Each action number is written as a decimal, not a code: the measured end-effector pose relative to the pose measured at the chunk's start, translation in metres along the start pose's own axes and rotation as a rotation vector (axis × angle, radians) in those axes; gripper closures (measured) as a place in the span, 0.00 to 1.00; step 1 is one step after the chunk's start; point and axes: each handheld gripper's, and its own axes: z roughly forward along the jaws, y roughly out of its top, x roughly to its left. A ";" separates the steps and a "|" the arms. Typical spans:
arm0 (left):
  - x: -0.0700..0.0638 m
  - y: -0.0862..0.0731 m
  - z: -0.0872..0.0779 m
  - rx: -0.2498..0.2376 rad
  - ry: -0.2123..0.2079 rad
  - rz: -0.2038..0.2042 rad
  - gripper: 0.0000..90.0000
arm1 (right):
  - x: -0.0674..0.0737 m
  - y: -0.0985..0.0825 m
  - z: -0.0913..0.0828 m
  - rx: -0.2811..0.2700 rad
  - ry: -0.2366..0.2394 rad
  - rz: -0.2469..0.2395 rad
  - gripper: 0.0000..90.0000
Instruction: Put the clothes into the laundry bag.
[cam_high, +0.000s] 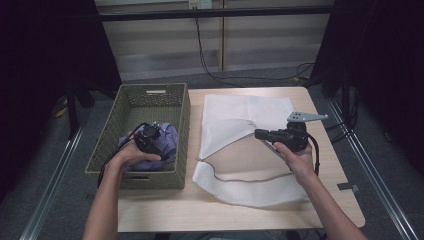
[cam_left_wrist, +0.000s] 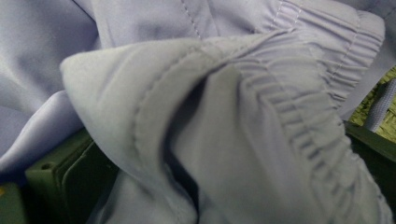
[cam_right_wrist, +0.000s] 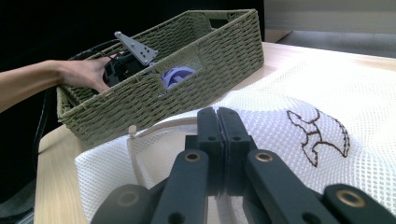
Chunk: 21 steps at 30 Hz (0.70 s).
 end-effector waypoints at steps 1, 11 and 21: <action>0.000 0.001 0.000 0.004 -0.003 -0.006 0.00 | 0.000 0.000 0.000 -0.001 0.001 0.001 0.99; 0.008 0.003 -0.015 0.034 -0.014 -0.110 0.49 | 0.000 0.001 -0.001 0.000 -0.006 -0.004 0.99; 0.013 0.005 -0.017 0.027 -0.009 -0.177 0.64 | -0.001 0.002 -0.004 -0.013 -0.015 0.001 0.99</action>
